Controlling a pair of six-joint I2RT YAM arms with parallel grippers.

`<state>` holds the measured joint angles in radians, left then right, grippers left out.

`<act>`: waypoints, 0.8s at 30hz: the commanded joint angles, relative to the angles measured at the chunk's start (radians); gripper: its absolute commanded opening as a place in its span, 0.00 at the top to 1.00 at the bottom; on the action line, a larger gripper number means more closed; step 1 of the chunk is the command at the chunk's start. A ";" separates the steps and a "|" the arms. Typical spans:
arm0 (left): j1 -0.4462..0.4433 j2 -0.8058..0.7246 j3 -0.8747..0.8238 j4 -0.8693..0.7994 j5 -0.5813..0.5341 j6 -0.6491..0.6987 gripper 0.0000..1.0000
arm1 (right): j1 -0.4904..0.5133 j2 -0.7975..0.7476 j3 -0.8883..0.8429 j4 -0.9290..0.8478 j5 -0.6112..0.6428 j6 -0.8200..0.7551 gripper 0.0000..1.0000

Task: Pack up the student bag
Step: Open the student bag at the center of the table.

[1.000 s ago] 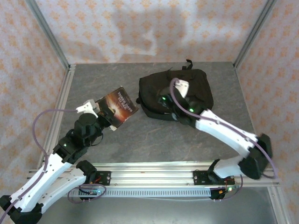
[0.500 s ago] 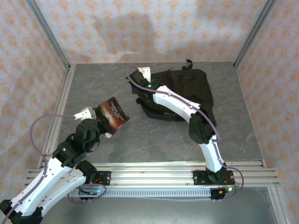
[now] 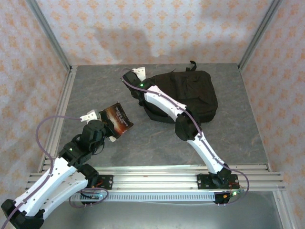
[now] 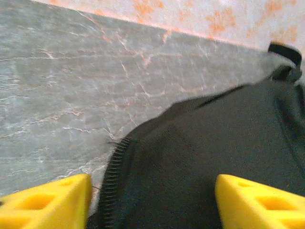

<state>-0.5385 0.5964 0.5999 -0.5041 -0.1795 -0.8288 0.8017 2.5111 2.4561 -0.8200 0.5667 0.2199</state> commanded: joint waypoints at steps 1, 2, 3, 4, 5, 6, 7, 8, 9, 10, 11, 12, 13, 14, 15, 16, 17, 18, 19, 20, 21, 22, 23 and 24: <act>0.013 -0.009 0.001 0.076 -0.006 0.002 1.00 | -0.019 0.007 0.023 -0.078 0.068 0.013 0.55; 0.014 -0.009 0.000 0.077 -0.005 -0.001 1.00 | -0.021 -0.003 0.018 -0.080 0.065 0.016 0.65; 0.017 -0.008 -0.002 0.079 -0.004 -0.002 1.00 | -0.022 -0.015 0.012 -0.083 0.062 0.019 0.74; 0.017 -0.005 -0.002 0.080 -0.003 -0.004 1.00 | -0.022 -0.029 0.003 -0.079 0.057 0.018 0.80; 0.018 -0.003 -0.002 0.080 -0.001 -0.004 1.00 | -0.022 -0.051 -0.013 -0.072 0.048 0.019 0.86; 0.019 -0.001 0.000 0.080 0.001 -0.006 1.00 | -0.022 -0.078 -0.033 -0.061 0.030 0.019 0.90; 0.020 0.000 0.001 0.080 0.002 -0.005 1.00 | -0.022 -0.104 -0.052 -0.047 0.011 0.017 0.94; 0.020 0.002 0.004 0.080 0.002 -0.004 1.00 | -0.022 -0.137 -0.077 -0.030 -0.010 0.015 0.99; 0.020 0.003 0.007 0.078 0.002 -0.004 1.00 | -0.022 -0.171 -0.108 -0.011 -0.030 0.010 1.00; 0.020 0.003 0.013 0.075 0.000 -0.004 1.00 | -0.022 -0.197 -0.126 0.004 -0.049 0.002 1.00; 0.020 0.002 0.018 0.073 0.001 -0.003 1.00 | -0.023 -0.227 -0.147 0.014 -0.069 -0.003 1.00; 0.020 0.002 0.025 0.073 0.004 -0.001 1.00 | -0.022 -0.251 -0.161 0.016 -0.084 -0.005 1.00; 0.020 0.003 0.030 0.074 0.007 0.000 1.00 | -0.024 -0.271 -0.171 0.016 -0.099 -0.008 1.00; 0.019 0.003 0.034 0.076 0.011 0.001 1.00 | -0.027 -0.291 -0.183 0.016 -0.122 -0.008 1.00; 0.020 0.006 0.042 0.078 0.017 0.001 1.00 | -0.031 -0.314 -0.197 0.018 -0.151 -0.010 1.00; 0.020 0.009 0.049 0.076 0.021 0.003 1.00 | -0.034 -0.328 -0.207 0.018 -0.169 -0.006 1.00; 0.020 0.012 0.058 0.073 0.026 0.005 1.00 | -0.040 -0.354 -0.228 0.023 -0.201 -0.004 1.00; 0.020 0.014 0.067 0.073 0.031 0.007 1.00 | -0.046 -0.373 -0.244 0.026 -0.230 -0.004 1.00; 0.020 0.017 0.074 0.076 0.037 0.010 1.00 | -0.049 -0.387 -0.252 0.022 -0.251 -0.003 1.00; 0.020 0.020 0.084 0.084 0.046 0.015 1.00 | -0.055 -0.404 -0.258 0.016 -0.285 -0.002 1.00; 0.020 0.026 0.096 0.091 0.058 0.021 1.00 | -0.062 -0.422 -0.266 0.009 -0.336 -0.006 1.00; 0.020 0.034 0.108 0.101 0.072 0.024 1.00 | -0.069 -0.435 -0.272 0.000 -0.381 -0.012 1.00; 0.020 0.046 0.122 0.115 0.091 0.027 1.00 | -0.077 -0.450 -0.277 -0.013 -0.424 -0.019 1.00; 0.020 0.059 0.134 0.137 0.117 0.030 1.00 | -0.083 -0.469 -0.285 -0.024 -0.464 -0.029 1.00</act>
<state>-0.5274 0.6449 0.6598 -0.4923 -0.1085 -0.8242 0.7208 2.1078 2.1857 -0.8284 0.2634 0.2192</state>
